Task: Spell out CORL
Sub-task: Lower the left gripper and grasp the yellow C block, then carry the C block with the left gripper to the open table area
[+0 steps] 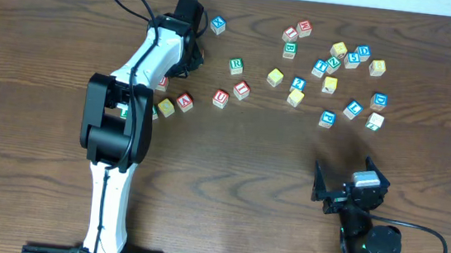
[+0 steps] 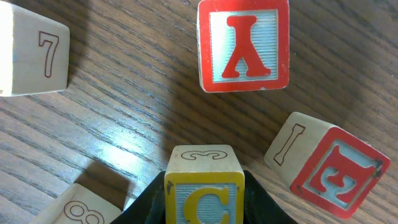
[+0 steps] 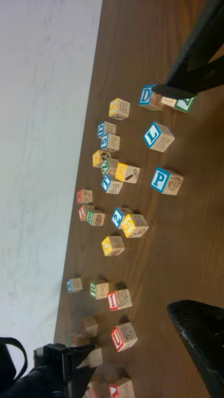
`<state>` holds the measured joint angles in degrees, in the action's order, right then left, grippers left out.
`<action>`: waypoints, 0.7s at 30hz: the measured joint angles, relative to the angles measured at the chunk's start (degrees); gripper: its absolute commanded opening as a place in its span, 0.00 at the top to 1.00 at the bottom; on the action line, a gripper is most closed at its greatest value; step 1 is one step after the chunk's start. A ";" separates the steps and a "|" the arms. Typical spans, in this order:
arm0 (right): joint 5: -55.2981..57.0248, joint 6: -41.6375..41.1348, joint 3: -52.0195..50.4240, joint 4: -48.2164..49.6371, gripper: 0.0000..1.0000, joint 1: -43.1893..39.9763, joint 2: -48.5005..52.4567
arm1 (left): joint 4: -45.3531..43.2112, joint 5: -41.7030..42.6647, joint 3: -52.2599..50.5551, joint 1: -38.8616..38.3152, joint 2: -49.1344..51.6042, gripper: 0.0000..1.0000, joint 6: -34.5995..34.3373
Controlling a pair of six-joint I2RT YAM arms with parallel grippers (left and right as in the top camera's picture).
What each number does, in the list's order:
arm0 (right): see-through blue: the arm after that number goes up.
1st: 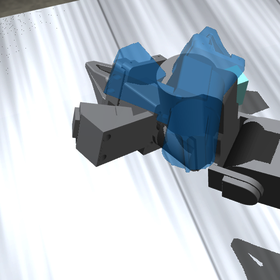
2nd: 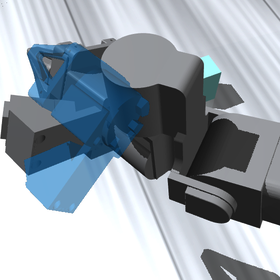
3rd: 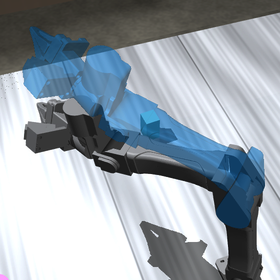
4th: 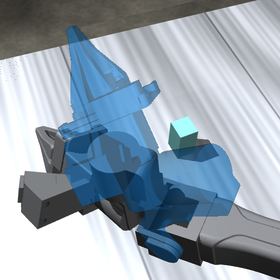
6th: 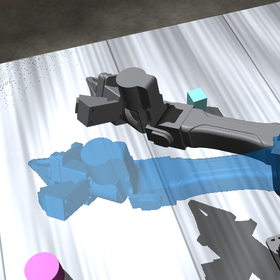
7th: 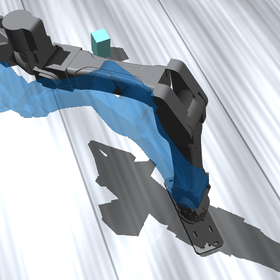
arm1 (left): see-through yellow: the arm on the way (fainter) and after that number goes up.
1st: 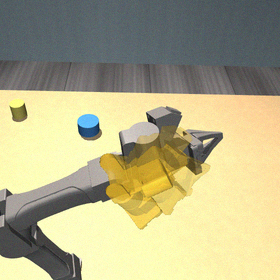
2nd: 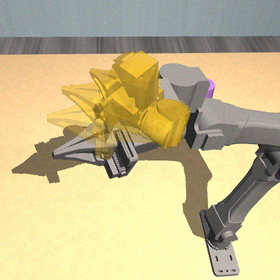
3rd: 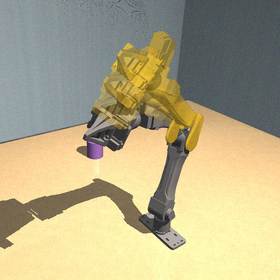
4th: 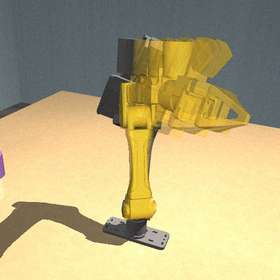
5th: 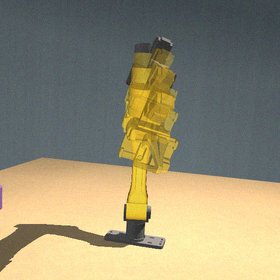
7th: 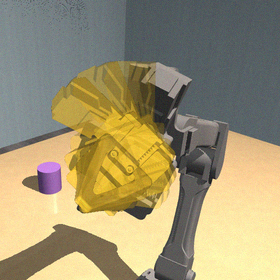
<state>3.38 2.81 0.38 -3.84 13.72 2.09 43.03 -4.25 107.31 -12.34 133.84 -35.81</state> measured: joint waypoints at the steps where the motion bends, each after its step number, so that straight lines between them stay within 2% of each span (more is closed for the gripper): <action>1: 0.02 0.00 0.00 0.00 0.01 0.00 0.00 | 0.00 0.00 0.00 0.00 0.00 0.78 0.00; 6: 0.00 0.00 0.00 0.00 0.01 0.00 0.00 | 0.55 -0.09 0.00 0.00 0.00 0.79 0.22; 13: 0.00 0.00 0.00 0.00 0.01 0.00 0.00 | 3.89 -0.20 -0.04 0.00 -1.77 0.81 4.94; 21: 0.02 0.00 0.00 0.00 0.01 0.00 0.00 | 11.23 -0.20 -0.09 0.00 -18.32 0.81 10.64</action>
<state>3.40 2.81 0.38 -3.84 13.72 2.09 54.26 -4.45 107.22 -12.34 115.52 -25.17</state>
